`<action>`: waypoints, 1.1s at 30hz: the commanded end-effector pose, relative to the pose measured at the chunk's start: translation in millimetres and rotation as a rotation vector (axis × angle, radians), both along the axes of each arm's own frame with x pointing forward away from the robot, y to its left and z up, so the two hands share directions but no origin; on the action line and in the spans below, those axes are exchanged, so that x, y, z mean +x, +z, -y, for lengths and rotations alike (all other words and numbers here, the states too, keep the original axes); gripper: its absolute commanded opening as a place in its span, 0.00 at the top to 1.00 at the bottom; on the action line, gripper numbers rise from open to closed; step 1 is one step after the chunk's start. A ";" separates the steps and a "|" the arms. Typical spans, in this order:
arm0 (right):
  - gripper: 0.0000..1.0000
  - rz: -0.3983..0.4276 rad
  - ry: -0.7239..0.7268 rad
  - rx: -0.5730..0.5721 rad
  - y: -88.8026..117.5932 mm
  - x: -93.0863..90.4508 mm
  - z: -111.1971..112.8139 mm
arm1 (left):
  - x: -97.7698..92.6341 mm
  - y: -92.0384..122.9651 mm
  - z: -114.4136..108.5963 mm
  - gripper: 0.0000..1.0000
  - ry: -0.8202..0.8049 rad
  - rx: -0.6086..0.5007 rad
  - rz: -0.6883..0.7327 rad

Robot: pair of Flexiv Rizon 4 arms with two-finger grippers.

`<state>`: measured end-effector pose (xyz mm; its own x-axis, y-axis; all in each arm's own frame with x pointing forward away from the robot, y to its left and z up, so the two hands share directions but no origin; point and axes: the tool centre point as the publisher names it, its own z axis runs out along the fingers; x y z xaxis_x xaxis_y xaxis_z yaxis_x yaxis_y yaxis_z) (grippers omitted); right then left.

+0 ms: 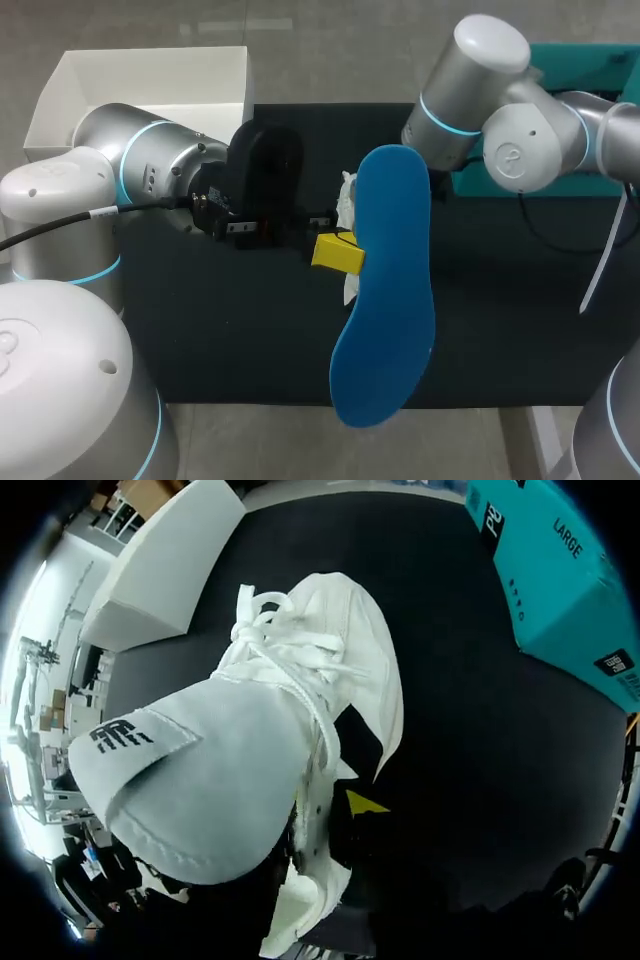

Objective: Take the shoe out of the shoebox, open the shoe tongue, remove and reinsert the insole, then place the shoe into the shoebox

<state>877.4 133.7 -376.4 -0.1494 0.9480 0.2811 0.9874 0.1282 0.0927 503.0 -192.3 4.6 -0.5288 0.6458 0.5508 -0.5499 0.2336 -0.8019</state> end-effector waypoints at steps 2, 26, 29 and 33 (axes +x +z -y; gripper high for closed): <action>0.00 0.002 0.008 0.030 8.1 -6.4 1.3 | 0.6 -1.4 1.4 1.00 -0.003 -0.003 -0.001; 0.00 0.051 0.057 0.310 38.6 -23.5 8.4 | 0.6 -1.4 1.4 1.00 -0.003 -0.003 -0.001; 0.00 0.051 0.057 0.310 38.6 -23.5 8.4 | 0.6 -1.4 1.4 1.00 -0.003 -0.003 -0.001; 0.00 0.034 -0.063 0.723 64.1 -26.2 15.4 | 0.6 -1.4 1.4 1.00 -0.003 -0.003 -0.001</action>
